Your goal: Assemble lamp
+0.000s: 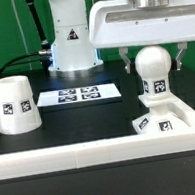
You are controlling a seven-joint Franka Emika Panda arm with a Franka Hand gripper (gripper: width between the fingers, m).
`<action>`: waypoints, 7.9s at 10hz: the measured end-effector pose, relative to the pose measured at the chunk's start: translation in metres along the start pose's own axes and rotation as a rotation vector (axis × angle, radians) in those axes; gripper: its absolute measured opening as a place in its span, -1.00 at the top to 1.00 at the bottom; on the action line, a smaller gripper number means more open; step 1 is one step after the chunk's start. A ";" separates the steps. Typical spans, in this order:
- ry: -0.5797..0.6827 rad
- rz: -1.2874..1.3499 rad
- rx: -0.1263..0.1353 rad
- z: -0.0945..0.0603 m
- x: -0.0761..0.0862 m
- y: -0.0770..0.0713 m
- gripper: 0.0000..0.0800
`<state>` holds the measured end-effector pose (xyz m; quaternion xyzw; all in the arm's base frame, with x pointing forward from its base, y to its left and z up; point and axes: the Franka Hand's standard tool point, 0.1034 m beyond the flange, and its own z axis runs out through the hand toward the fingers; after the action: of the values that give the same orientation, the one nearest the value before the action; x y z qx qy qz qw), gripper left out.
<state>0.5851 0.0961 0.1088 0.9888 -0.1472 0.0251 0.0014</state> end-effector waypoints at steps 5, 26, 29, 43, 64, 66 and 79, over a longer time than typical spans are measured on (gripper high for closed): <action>-0.002 0.262 0.001 0.000 0.000 0.000 -0.44; 0.047 0.338 0.044 0.011 -0.063 -0.002 -0.75; 0.083 0.031 0.030 0.009 -0.062 0.034 -0.75; 0.078 -0.155 0.021 0.002 -0.039 0.186 -0.75; 0.078 -0.232 -0.023 0.030 -0.055 0.244 0.69; 0.084 -0.244 -0.024 0.030 -0.054 0.238 0.89; 0.075 -0.108 0.127 -0.056 -0.017 0.115 0.89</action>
Offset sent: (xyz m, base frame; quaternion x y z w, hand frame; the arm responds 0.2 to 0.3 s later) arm 0.0000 0.0000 0.0000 0.0000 0.0000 0.1938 0.9810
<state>0.5328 -0.0090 0.1635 0.9918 -0.0915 0.0711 -0.0542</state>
